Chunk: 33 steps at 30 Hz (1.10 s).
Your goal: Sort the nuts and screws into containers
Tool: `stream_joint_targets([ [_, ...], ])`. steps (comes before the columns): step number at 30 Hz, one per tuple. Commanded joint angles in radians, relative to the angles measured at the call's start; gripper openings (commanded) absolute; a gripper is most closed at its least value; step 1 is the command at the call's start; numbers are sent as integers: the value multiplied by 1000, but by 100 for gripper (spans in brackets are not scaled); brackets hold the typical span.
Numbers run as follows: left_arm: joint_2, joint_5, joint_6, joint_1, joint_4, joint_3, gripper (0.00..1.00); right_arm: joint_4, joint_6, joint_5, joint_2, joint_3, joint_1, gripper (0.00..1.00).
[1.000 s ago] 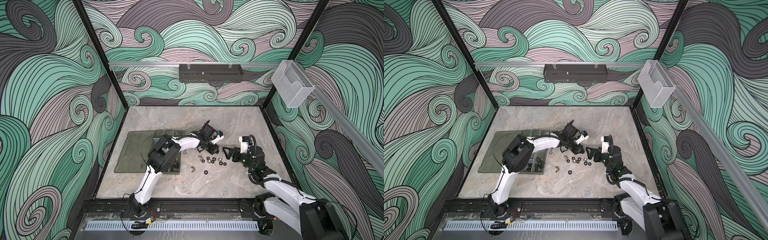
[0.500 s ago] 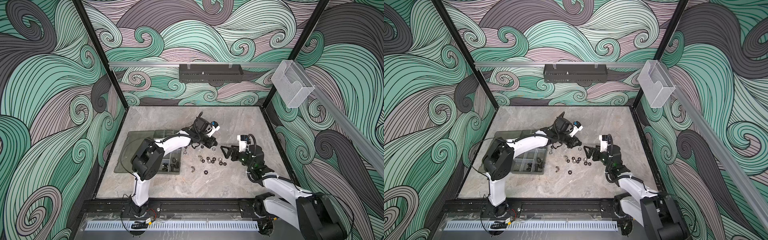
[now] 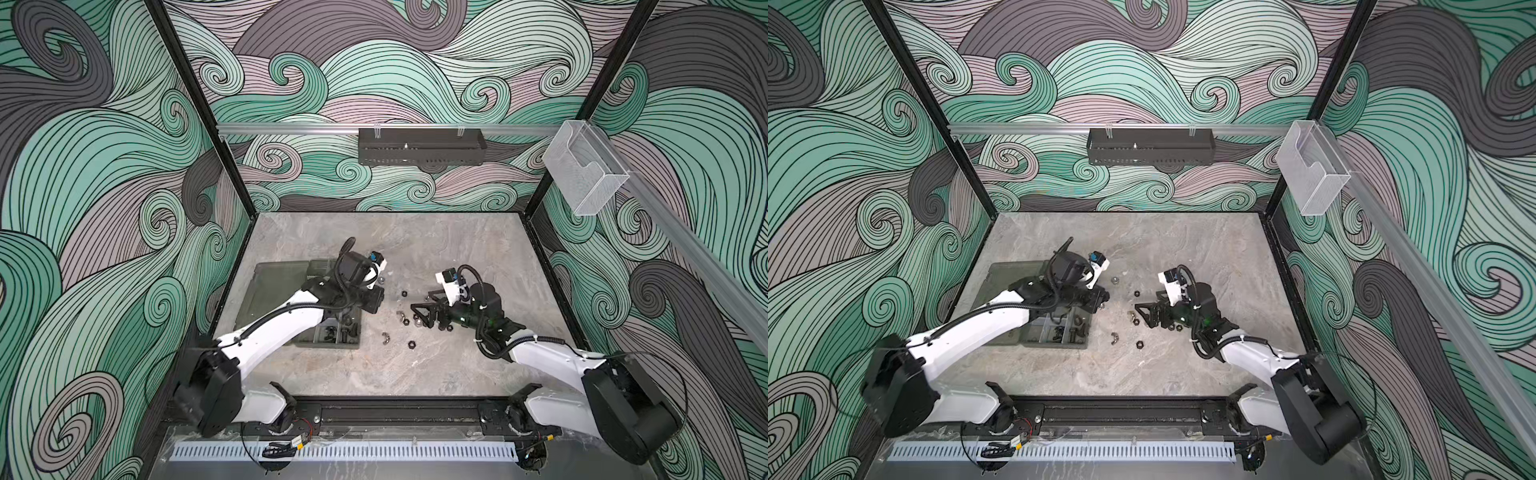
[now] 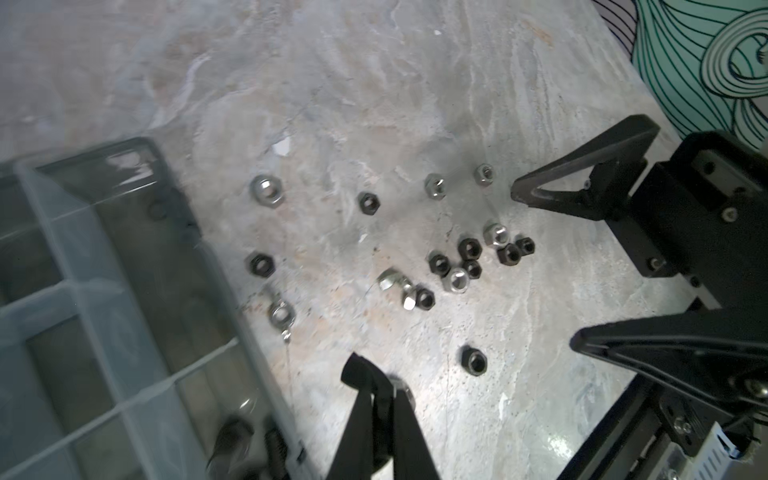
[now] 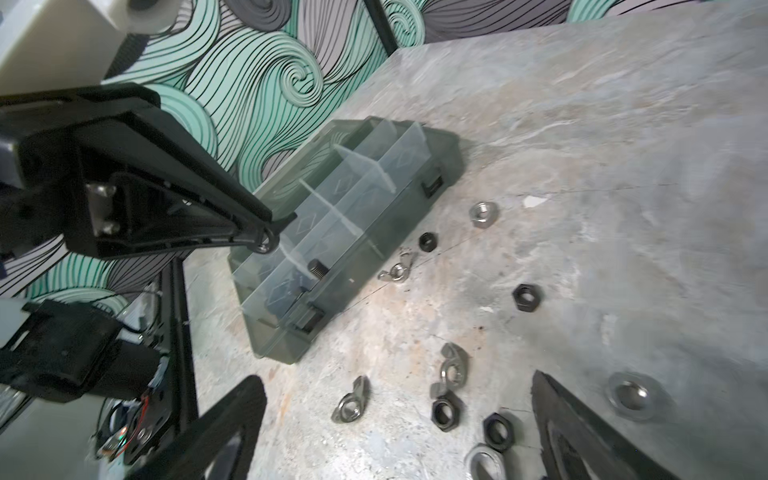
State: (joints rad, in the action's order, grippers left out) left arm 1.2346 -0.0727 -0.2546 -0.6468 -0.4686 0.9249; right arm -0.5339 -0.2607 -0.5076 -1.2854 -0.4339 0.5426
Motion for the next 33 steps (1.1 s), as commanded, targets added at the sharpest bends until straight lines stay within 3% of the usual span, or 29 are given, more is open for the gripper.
stream_joint_targets([
  [1, -90, 163, -77, 17, -109, -69, 11, -43, 43, -56, -30, -21, 24, 99],
  [5, -154, 238, -153, 56, -194, -110, 11, -51, 41, -70, -60, -38, 35, 99],
  [10, -159, 248, -196, 93, -251, -152, 10, -79, 32, -116, -99, -51, 47, 99],
  [22, 20, 180, -248, 154, -323, -122, 10, -46, 74, -104, -110, -67, 78, 99],
  [33, 58, 200, -250, 156, -295, -124, 10, -33, 80, -103, -113, -77, 79, 99],
])
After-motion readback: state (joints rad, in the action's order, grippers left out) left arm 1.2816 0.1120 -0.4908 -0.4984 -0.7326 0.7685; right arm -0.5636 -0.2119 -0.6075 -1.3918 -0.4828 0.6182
